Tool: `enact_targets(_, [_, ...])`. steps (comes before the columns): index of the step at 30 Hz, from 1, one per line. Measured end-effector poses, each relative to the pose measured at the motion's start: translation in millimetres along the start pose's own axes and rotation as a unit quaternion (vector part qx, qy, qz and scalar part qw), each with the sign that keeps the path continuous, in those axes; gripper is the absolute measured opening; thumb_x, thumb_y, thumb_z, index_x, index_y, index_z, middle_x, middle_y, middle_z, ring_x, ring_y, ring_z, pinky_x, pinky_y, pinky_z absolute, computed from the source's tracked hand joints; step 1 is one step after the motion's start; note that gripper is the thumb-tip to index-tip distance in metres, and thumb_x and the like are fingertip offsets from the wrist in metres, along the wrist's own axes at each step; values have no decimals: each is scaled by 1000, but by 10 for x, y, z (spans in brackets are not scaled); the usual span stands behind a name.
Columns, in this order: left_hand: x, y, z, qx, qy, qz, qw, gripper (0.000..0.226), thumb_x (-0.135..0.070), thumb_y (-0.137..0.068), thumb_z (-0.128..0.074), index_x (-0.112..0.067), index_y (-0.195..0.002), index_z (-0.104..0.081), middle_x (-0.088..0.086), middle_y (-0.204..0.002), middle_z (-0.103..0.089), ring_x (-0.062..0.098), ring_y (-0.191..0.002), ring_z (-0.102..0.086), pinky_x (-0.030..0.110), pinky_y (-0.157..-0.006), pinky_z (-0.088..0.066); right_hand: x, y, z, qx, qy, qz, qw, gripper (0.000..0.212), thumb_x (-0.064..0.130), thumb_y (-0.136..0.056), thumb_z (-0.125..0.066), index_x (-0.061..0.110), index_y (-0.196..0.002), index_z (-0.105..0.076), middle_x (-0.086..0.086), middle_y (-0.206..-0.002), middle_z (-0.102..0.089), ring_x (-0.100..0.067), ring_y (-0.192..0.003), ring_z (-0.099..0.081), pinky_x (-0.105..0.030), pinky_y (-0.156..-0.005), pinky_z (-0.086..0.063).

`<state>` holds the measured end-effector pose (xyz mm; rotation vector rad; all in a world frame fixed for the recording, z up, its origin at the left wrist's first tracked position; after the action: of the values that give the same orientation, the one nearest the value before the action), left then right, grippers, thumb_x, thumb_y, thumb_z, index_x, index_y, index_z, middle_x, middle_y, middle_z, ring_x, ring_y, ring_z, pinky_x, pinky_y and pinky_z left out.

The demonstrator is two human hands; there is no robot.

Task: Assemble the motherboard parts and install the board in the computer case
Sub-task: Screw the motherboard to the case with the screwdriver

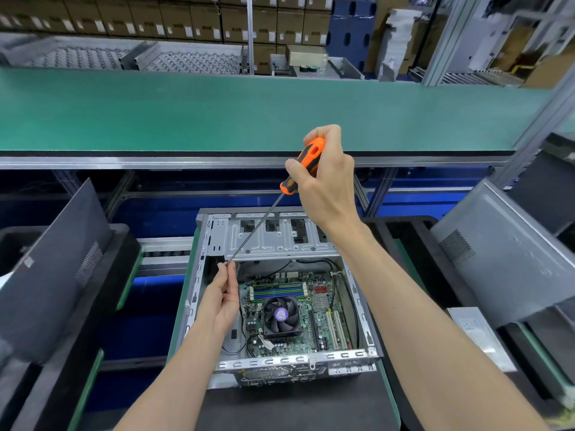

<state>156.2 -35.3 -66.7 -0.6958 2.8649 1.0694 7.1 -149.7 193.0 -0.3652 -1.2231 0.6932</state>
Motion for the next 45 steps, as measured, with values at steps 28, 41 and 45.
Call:
enact_targets(28, [-20,-2,-1,38,29,1,999,32,-9,-76,-74,3,-106,-69,11,-94,-74,12,-87,-73,16,-64,-58,10,-62,171,71,-18,-34,997,34,-1,-84,-69,7,-103,-42,-14,-71,-60,-11,-51,-68,-15,-46,-48])
enact_targets(41, [6,-28,48,-11,-186,-9,982,25,-12,-96,-62,7,-113,-60,18,-96,-69,20,-85,-72,24,-62,-59,-2,-74,281,29,32,9,999,34,3,-79,-67,13,-100,-42,-13,-67,-59,-21,-52,-67,-41,-51,-56])
enact_targets(45, [-16,-162,167,-113,-469,-58,874,21,-4,-96,-50,8,-107,-64,3,-62,-48,8,-37,-29,19,-33,-23,-71,-69,359,39,123,41,991,36,9,-76,-67,18,-99,-41,-4,-65,-54,-26,-56,-60,-48,-60,-54])
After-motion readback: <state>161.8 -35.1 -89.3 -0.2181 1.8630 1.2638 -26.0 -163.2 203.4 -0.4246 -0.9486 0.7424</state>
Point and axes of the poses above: each hand's wrist, its own y-axis away from the middle knuckle, its own z-axis out of the back of the hand, x = y × z, the point moved 3 cm from there along -y, towards the middle knuckle
